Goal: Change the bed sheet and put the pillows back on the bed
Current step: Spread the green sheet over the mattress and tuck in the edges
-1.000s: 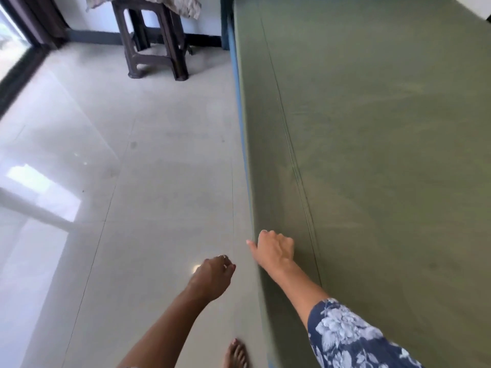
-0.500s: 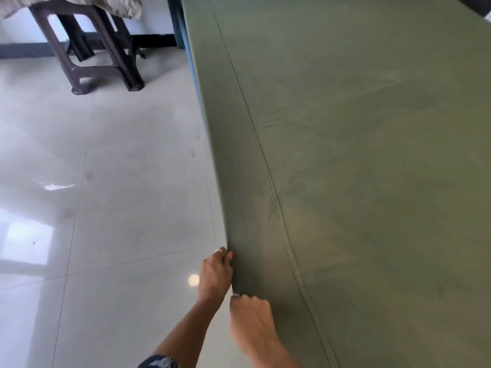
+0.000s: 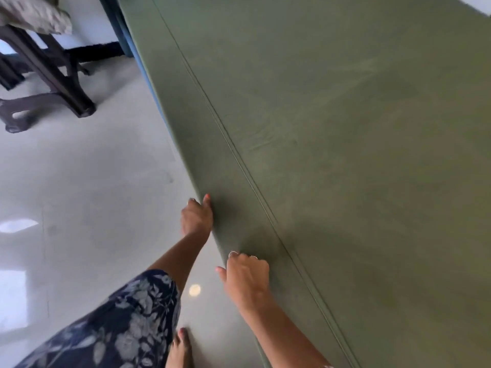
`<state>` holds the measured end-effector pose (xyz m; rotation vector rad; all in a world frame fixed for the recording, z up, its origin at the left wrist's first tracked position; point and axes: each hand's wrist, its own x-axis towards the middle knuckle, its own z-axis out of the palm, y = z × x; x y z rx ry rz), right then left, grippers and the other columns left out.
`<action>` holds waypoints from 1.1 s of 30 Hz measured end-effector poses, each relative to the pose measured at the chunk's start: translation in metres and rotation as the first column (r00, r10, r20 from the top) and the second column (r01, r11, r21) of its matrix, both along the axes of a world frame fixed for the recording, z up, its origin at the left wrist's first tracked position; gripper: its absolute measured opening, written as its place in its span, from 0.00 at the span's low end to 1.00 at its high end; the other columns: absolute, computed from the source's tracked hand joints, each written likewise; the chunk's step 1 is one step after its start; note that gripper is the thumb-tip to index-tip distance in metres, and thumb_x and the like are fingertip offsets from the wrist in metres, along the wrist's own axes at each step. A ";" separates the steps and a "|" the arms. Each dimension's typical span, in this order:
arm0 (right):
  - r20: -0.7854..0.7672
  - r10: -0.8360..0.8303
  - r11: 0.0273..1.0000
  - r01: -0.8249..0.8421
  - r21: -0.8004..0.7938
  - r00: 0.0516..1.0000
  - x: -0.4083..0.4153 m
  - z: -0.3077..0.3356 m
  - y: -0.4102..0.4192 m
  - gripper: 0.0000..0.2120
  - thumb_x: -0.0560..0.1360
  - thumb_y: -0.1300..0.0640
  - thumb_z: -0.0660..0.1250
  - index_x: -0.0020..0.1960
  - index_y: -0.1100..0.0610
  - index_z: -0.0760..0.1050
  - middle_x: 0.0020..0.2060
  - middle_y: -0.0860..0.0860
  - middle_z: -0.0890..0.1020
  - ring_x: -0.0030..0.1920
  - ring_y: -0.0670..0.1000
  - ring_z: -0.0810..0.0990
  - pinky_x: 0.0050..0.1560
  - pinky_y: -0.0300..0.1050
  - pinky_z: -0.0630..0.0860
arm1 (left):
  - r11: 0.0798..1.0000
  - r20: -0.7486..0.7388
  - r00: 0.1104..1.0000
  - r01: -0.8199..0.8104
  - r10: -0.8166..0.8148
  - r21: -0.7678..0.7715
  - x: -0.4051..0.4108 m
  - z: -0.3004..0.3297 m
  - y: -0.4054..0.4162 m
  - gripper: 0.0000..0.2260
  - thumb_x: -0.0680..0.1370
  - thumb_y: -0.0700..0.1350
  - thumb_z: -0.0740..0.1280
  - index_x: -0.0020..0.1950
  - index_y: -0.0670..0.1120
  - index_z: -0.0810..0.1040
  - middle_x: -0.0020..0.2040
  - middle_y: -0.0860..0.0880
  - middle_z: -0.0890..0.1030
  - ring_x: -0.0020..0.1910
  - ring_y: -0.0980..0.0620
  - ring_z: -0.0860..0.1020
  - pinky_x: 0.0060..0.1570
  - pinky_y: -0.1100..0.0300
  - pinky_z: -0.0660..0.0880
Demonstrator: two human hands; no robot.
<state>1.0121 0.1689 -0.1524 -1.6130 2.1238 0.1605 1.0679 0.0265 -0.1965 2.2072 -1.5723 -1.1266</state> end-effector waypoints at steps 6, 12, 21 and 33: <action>0.008 0.132 0.966 -0.130 0.221 0.991 0.004 0.003 -0.037 0.12 0.77 0.65 0.59 0.58 0.59 0.76 0.56 0.57 0.80 0.57 0.59 0.79 0.43 0.47 0.71 | 0.979 -0.189 0.961 0.201 -0.203 -0.028 0.030 -0.019 -0.038 0.11 0.80 0.42 0.63 0.42 0.36 0.74 0.41 0.36 0.80 0.43 0.37 0.80 0.47 0.48 0.77; 0.032 0.344 0.884 -0.335 0.326 0.938 -0.005 0.020 -0.075 0.10 0.78 0.61 0.60 0.56 0.60 0.77 0.54 0.58 0.81 0.55 0.60 0.80 0.37 0.44 0.61 | 0.976 -0.382 0.912 0.199 -0.153 0.086 0.045 -0.019 -0.045 0.14 0.82 0.46 0.60 0.39 0.40 0.73 0.35 0.43 0.81 0.37 0.44 0.80 0.46 0.47 0.79; -0.078 0.041 0.994 -0.033 0.105 0.996 0.013 0.001 -0.200 0.16 0.81 0.46 0.57 0.59 0.58 0.73 0.56 0.55 0.80 0.58 0.58 0.78 0.45 0.46 0.63 | 0.986 -0.057 0.984 0.168 -0.168 0.011 0.023 -0.020 -0.177 0.21 0.82 0.54 0.58 0.53 0.35 0.78 0.54 0.34 0.79 0.55 0.34 0.76 0.52 0.51 0.73; -0.026 0.342 0.905 -0.322 0.277 0.939 -0.002 0.012 -0.253 0.13 0.81 0.56 0.56 0.56 0.59 0.76 0.54 0.58 0.81 0.56 0.60 0.79 0.45 0.48 0.66 | 0.960 -0.384 0.897 0.269 -0.220 0.080 0.060 -0.028 -0.195 0.16 0.82 0.48 0.59 0.38 0.41 0.74 0.37 0.45 0.81 0.36 0.47 0.78 0.38 0.57 0.74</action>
